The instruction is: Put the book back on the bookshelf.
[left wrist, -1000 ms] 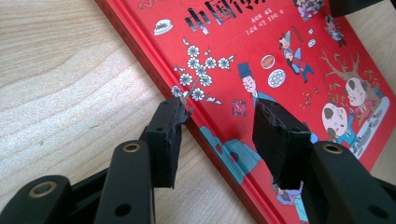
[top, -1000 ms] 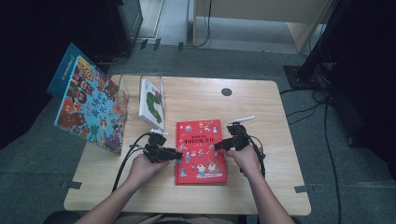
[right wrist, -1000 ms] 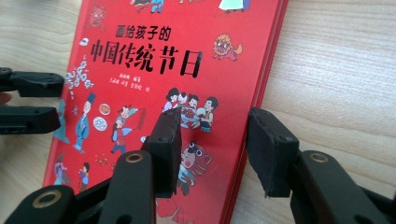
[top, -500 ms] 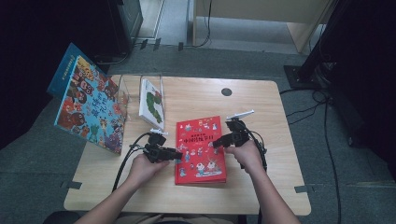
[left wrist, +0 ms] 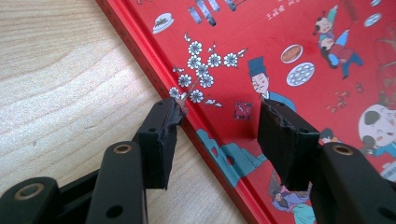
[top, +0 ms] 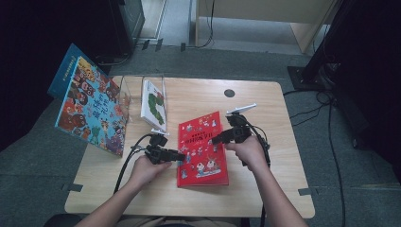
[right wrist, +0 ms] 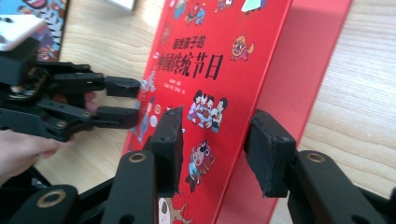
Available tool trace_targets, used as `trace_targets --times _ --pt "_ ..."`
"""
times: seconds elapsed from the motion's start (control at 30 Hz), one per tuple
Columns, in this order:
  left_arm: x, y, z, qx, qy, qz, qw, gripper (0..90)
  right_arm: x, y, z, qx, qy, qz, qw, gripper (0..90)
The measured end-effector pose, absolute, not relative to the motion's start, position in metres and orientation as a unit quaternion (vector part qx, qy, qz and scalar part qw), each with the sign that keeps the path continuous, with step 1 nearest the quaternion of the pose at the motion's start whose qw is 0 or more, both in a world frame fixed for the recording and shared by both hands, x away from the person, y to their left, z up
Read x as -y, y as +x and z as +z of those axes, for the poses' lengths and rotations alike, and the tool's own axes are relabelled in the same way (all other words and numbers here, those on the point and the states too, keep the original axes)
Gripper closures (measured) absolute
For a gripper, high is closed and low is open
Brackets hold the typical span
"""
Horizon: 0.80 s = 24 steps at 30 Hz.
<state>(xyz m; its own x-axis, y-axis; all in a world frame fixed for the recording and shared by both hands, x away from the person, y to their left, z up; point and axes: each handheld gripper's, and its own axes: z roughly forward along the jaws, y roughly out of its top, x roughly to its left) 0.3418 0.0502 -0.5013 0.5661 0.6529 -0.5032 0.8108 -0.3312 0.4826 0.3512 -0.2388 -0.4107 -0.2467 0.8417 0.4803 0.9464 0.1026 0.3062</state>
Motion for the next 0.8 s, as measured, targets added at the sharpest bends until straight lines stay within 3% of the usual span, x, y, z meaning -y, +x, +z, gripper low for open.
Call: trace_targets --times 0.6,0.8 --pt "-0.060 0.349 -0.499 -0.471 0.787 -0.155 0.367 44.1 0.200 0.369 -0.397 0.738 -0.603 -0.273 0.136 70.0" --pt "-0.067 0.355 -0.494 -0.477 0.779 -0.163 0.372 41.2 0.184 0.372 -0.397 0.755 -0.596 -0.250 0.113 73.9"
